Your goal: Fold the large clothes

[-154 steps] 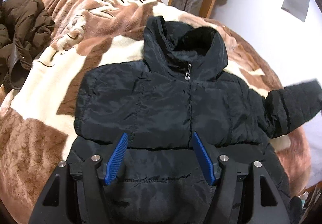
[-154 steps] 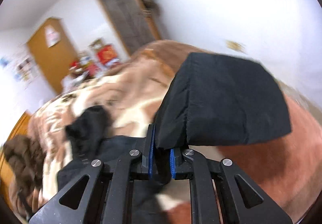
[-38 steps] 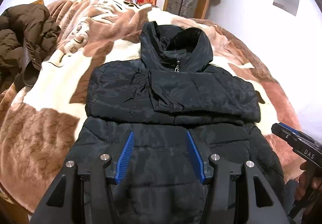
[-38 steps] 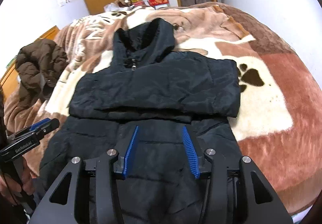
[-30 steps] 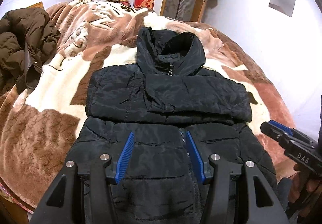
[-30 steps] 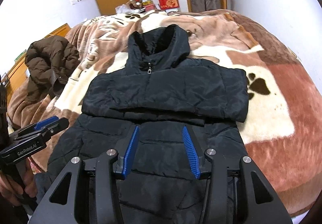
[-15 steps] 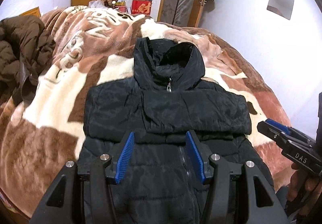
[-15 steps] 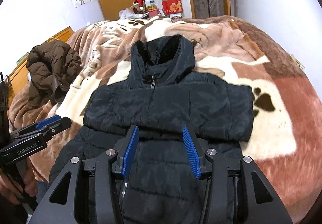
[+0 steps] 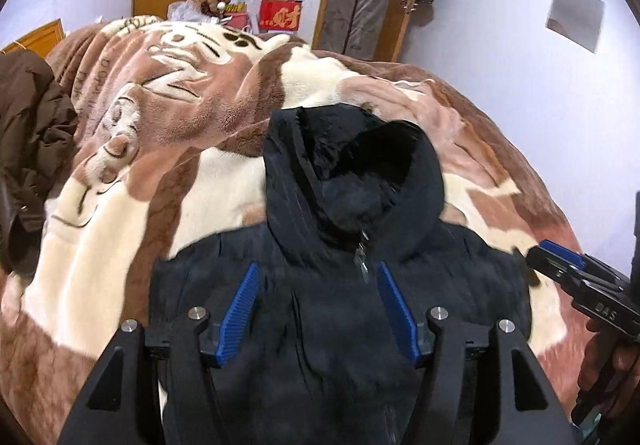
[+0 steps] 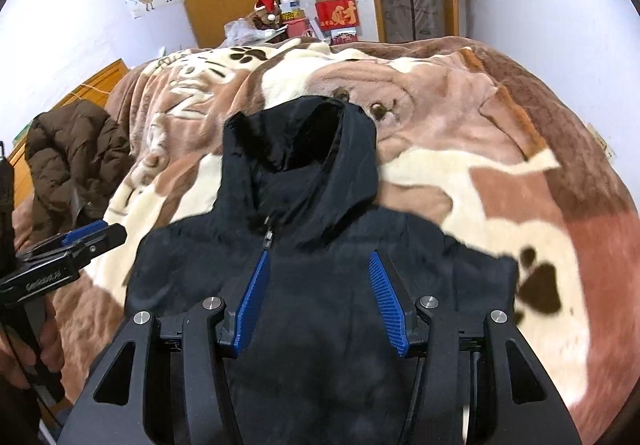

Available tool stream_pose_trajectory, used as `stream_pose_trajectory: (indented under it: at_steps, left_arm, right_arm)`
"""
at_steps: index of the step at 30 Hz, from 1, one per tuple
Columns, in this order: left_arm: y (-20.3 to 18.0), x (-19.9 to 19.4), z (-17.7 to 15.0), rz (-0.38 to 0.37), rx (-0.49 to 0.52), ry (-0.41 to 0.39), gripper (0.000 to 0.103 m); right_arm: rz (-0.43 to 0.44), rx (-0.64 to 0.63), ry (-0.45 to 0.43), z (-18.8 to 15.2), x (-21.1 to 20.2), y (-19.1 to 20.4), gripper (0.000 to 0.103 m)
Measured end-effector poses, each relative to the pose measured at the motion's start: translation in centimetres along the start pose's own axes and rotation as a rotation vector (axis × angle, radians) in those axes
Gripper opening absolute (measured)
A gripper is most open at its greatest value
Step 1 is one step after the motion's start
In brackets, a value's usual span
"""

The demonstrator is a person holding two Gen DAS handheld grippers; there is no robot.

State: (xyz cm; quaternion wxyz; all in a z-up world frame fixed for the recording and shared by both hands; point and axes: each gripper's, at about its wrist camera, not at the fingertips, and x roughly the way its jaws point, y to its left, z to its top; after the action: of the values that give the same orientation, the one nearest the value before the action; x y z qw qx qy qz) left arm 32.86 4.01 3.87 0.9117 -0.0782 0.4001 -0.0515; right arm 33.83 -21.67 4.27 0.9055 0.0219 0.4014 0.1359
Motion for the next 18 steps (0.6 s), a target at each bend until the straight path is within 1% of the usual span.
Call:
stream_pose_trajectory:
  at_steps: [2, 6, 11, 13, 16, 18]
  left_arm:
    - [0.5, 2.2, 1.6, 0.01, -0.01, 0.013, 0.064]
    - [1.2, 6.8, 4.3, 0.013, -0.034, 0.042, 0.064]
    - [1.9, 12.7, 6.9, 0.035, -0.052, 0.089, 0.064]
    - [2.1, 14.6, 7.8, 0.052, -0.061, 0.096, 0.064]
    - [2.5, 17.0, 9.1, 0.047, -0.085, 0.093, 0.064]
    - [2.5, 18.2, 9.7, 0.05, -0.083, 0.09, 0.064]
  right_arm:
    - [-0.018, -0.009, 0.005, 1.4, 1.6, -0.5, 0.053]
    - [0.001, 0.007, 0.032, 3.9, 5.4, -1.6, 0.053]
    - [-0.023, -0.014, 0.069, 6.5, 10.5, -2.5, 0.053]
    - [-0.023, -0.014, 0.075, 7.4, 12.0, -2.7, 0.053]
    - [-0.022, -0.009, 0.075, 8.9, 14.0, -3.0, 0.053]
    - [-0.032, -0.003, 0.088, 9.9, 15.5, -3.3, 0.053]
